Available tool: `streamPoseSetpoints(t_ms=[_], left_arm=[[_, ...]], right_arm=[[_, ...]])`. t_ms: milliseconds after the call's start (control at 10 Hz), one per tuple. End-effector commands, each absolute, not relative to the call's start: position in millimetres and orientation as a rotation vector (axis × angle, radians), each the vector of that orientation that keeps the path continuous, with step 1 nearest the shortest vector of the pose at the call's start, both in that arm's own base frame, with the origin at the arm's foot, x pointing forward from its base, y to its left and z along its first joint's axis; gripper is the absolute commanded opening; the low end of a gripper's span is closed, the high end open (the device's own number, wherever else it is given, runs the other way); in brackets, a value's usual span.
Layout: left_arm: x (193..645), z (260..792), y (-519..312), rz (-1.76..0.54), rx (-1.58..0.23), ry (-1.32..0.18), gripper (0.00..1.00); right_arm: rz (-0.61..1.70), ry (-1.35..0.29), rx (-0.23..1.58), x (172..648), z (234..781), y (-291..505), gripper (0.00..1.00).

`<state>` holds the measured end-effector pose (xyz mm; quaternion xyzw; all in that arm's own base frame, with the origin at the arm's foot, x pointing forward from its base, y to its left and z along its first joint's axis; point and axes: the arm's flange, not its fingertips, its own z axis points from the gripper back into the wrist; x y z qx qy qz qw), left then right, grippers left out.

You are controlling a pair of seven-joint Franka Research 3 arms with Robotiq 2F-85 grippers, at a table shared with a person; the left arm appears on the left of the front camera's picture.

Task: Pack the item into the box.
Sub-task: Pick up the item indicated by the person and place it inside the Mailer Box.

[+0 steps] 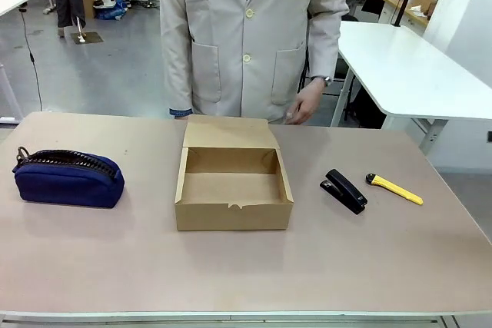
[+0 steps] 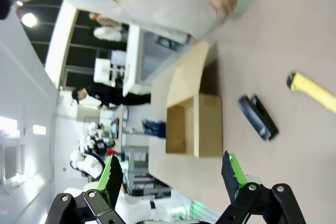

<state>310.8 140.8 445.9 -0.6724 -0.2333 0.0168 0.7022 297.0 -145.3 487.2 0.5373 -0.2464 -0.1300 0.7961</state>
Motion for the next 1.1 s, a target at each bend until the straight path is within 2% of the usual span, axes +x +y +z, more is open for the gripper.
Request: streamPoseSetpoints(t_ms=[0,1000], left_arm=[[299.9,455.8,150.0,0.039,-1.526,-0.541,1.0],[299.9,455.8,150.0,0.039,-1.526,-0.541,1.0]], right_arm=[[-0.27,-0.468,1.129,288.2,485.6,-145.9,1.0],[-0.27,-0.468,1.129,288.2,485.6,-145.9,1.0]])
